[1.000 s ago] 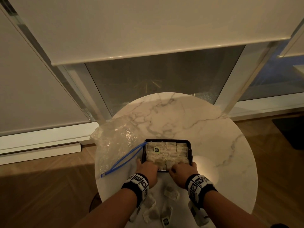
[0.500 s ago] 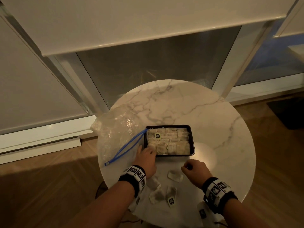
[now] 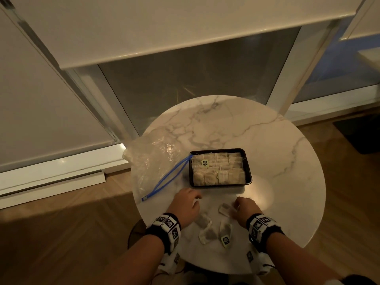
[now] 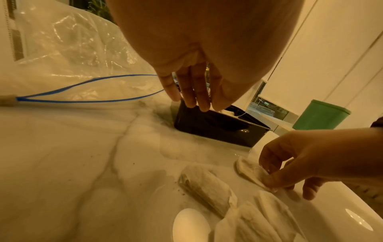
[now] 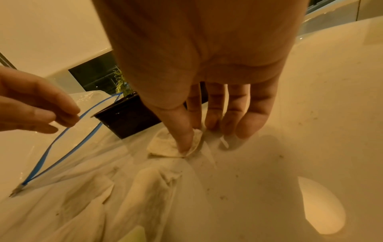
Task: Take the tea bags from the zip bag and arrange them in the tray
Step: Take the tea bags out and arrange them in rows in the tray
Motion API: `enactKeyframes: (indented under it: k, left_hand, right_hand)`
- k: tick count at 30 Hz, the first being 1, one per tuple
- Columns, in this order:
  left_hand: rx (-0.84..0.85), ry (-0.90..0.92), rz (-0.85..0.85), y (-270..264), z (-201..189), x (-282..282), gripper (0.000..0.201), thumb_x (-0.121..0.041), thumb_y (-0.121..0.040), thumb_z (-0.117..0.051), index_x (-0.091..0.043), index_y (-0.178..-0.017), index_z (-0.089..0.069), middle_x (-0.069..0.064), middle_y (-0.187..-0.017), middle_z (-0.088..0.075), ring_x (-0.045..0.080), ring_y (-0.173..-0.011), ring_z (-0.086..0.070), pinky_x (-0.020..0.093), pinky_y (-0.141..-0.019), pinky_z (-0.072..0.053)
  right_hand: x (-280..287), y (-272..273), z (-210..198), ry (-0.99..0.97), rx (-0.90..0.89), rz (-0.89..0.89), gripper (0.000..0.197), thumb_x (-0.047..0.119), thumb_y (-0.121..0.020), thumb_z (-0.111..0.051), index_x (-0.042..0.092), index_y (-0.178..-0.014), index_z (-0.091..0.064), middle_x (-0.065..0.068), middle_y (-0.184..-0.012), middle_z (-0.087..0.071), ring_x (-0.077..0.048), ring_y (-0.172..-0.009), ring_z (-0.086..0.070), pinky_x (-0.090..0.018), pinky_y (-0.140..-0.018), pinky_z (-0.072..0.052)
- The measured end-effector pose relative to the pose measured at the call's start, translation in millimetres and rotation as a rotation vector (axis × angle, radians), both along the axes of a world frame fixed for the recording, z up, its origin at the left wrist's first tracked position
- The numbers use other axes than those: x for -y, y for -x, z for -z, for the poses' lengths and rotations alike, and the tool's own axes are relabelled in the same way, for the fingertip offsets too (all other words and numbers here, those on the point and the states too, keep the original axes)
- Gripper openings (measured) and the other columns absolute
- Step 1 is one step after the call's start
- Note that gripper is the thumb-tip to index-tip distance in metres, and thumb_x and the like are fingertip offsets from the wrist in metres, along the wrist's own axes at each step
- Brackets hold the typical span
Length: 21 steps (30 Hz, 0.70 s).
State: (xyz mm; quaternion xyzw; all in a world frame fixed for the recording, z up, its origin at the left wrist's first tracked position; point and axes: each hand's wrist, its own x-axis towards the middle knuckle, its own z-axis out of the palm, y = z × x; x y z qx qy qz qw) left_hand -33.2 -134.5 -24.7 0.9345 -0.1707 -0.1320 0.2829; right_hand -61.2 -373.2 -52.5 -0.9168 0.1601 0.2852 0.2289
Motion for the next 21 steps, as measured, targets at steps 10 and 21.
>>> enactKeyframes:
  k: [10,21]
  left_hand:
    - [-0.158,0.031,-0.068,4.2,-12.6,-9.7,0.024,-0.025,-0.095,-0.055,-0.026,-0.117,-0.066,-0.007,-0.117,-0.061,0.007,-0.106,-0.057,0.021,-0.092,-0.046]
    - [-0.241,0.24,-0.081,-9.6,-47.4,20.8,0.04,-0.03,-0.094,-0.063,-0.026,-0.133,-0.06,-0.006,-0.128,-0.063,0.006,-0.111,-0.059,0.023,-0.097,-0.049]
  right_hand:
    - [-7.6,-2.1,-14.0,-0.017,0.007,0.051,0.017,0.042,-0.087,-0.064,0.026,-0.089,-0.06,0.002,-0.094,-0.059,-0.015,-0.08,-0.058,-0.025,-0.073,-0.049]
    - [-20.9,-16.0,-64.3,-0.286,0.233,-0.006,0.015,0.018,-0.085,-0.072,0.028,-0.093,-0.064,0.01,-0.09,-0.064,-0.002,-0.083,-0.06,-0.01,-0.065,-0.043]
